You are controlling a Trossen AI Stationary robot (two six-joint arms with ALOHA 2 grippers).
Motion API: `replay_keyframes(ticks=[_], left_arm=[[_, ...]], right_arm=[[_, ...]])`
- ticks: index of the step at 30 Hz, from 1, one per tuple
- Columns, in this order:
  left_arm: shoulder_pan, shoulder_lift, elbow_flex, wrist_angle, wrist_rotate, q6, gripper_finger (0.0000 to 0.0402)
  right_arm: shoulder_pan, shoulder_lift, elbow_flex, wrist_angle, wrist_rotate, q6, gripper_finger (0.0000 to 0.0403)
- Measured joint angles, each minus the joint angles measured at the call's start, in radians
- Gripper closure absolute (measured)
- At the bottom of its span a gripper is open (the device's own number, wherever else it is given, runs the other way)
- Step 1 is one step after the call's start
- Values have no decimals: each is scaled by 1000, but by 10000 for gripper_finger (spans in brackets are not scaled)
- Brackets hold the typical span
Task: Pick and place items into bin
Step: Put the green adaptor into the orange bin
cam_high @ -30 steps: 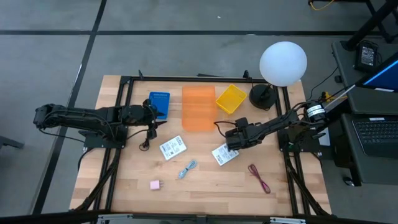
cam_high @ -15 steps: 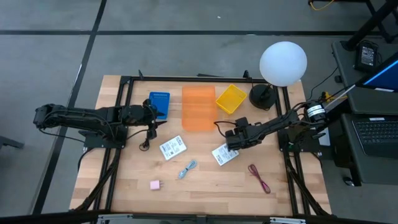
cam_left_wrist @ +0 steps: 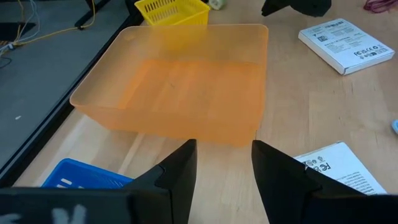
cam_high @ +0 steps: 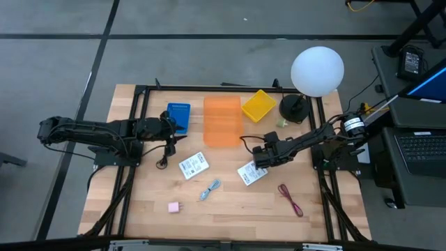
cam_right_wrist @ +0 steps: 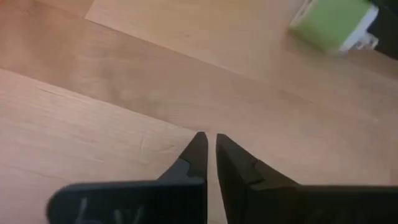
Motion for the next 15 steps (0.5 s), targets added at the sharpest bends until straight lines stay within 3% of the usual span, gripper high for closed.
replay_keyframes(ticks=[15], left_arm=[[0, 0, -2, -1, 0, -3, 253]], right_arm=[[0, -163, 34, -124, 60, 4, 386]])
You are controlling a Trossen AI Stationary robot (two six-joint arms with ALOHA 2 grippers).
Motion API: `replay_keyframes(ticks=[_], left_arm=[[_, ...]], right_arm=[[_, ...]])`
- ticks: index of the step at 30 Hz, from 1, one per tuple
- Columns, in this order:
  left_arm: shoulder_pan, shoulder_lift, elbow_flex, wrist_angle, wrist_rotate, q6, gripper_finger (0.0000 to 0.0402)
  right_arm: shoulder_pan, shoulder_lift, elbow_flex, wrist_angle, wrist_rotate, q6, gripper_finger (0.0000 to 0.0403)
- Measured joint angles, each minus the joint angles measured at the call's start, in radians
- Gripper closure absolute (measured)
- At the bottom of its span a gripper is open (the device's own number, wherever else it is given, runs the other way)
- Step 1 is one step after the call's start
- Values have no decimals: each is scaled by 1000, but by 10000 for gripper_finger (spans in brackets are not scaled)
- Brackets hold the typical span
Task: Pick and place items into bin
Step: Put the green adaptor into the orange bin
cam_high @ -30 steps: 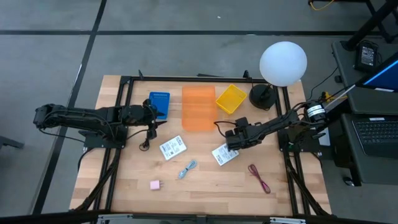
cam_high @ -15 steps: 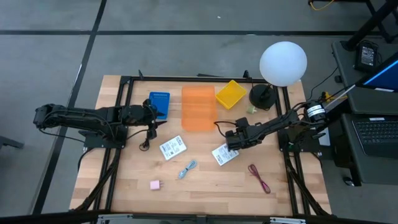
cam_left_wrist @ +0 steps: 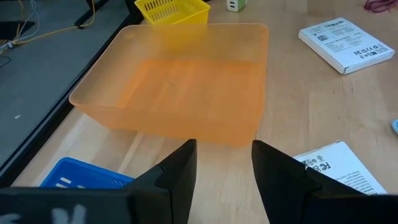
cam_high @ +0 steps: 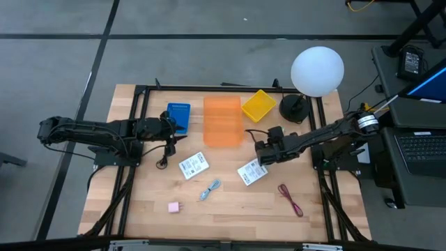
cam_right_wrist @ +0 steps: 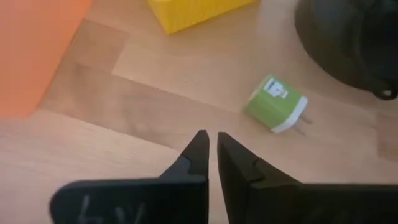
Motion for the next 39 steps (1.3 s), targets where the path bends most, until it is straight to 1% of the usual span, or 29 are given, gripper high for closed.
replay_keyframes(ticks=[4, 9, 11, 13, 19, 21, 26, 31, 34, 39], left_arm=[[0, 0, 0, 0, 0, 0, 253], [0, 0, -1, 0, 0, -9, 249], [0, 0, -1, 0, 0, -23, 249], [0, 0, -1, 0, 0, -24, 249], [0, 0, -1, 0, 0, -26, 249], [0, 0, -1, 0, 0, -29, 249], [0, 0, -1, 0, 0, -49, 249], [0, 0, -1, 0, 1, -49, 249], [0, 0, -1, 0, 1, -52, 249], [0, 0, -1, 0, 1, -51, 249]], right_arm=[[0, -27, 0, -47, 1, -10, 364], [-13, -53, 2, -58, -16, -129, 314], [-33, -61, 17, -80, -49, -143, 292], [-59, -67, 40, -109, -83, -190, 273], [-149, -68, 114, -136, -108, -367, 231], [-184, -68, 124, -138, -125, -423, 222], [-274, -68, 127, -146, -245, -564, 205], [-339, -68, 127, -147, -273, -709, 194], [-375, -68, 127, -147, -336, -783, 187], [-421, -68, 127, -147, -377, -893, 177]])
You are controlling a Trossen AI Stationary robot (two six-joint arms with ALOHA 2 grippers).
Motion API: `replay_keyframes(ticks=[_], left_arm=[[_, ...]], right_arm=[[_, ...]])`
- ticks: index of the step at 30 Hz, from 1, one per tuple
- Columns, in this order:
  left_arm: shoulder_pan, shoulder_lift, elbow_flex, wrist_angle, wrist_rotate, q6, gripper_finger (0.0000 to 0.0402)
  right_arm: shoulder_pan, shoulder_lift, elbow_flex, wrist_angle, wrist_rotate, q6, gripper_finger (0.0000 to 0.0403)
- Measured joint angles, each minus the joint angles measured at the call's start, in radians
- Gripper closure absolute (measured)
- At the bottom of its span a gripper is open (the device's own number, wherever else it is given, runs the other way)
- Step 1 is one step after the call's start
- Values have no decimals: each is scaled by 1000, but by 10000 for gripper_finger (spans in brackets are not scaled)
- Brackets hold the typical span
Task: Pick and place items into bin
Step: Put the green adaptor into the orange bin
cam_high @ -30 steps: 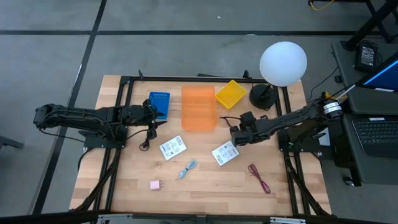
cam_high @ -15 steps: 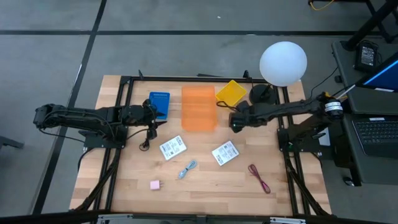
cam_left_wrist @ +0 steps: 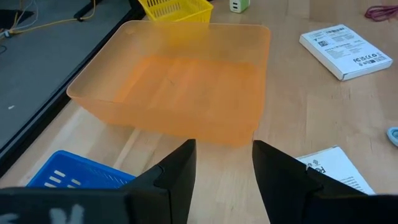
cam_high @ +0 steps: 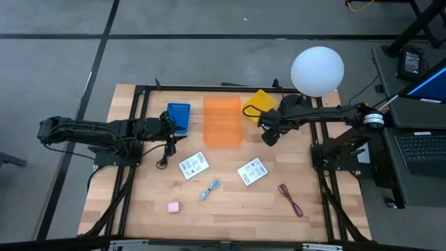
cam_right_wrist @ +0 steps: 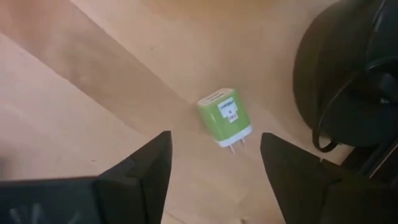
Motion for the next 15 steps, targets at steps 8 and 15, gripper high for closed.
replay_keyframes(ticks=[8, 15], left_arm=[[0, 0, 0, 0, 0, -1, 249], [0, 0, 0, 0, 0, -8, 249]], right_arm=[[-63, 0, 0, 0, -19, -89, 169], [-97, 0, 0, 6, -34, -134, 169]])
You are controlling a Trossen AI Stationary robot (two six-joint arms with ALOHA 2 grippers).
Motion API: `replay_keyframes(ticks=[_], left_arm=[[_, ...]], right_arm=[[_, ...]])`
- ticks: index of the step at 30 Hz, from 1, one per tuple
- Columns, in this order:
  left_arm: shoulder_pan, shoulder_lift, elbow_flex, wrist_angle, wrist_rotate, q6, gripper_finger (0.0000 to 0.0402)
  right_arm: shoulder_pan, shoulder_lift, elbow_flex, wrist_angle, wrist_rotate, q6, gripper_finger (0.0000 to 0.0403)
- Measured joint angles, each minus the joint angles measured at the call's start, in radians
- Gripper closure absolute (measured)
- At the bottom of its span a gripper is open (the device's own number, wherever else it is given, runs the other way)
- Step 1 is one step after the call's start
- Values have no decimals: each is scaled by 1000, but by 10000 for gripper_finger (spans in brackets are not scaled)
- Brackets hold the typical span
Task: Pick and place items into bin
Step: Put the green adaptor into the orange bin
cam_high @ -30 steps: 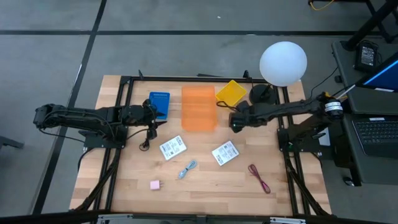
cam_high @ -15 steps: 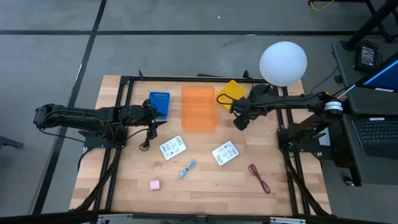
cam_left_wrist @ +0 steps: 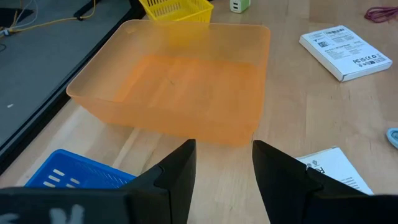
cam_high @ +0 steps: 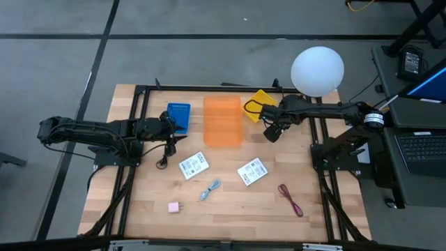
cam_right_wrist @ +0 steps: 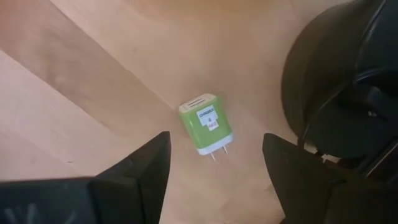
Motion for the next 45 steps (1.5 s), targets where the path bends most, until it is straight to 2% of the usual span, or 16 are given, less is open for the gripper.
replay_keyframes(ticks=[9, 24, 40, 45], left_arm=[[0, 0, 0, 0, 15, -3, 250], [0, 0, 0, 0, 30, -9, 249], [0, 0, 0, -9, 30, -17, 252], [0, 0, 0, -9, 30, -17, 256]], right_arm=[[-14, 21, 0, 17, -27, -81, 169], [-51, 149, 0, 11, -38, -205, 169], [-83, 230, 0, 55, -108, -286, 169], [-83, 230, 0, 52, -112, -282, 205]])
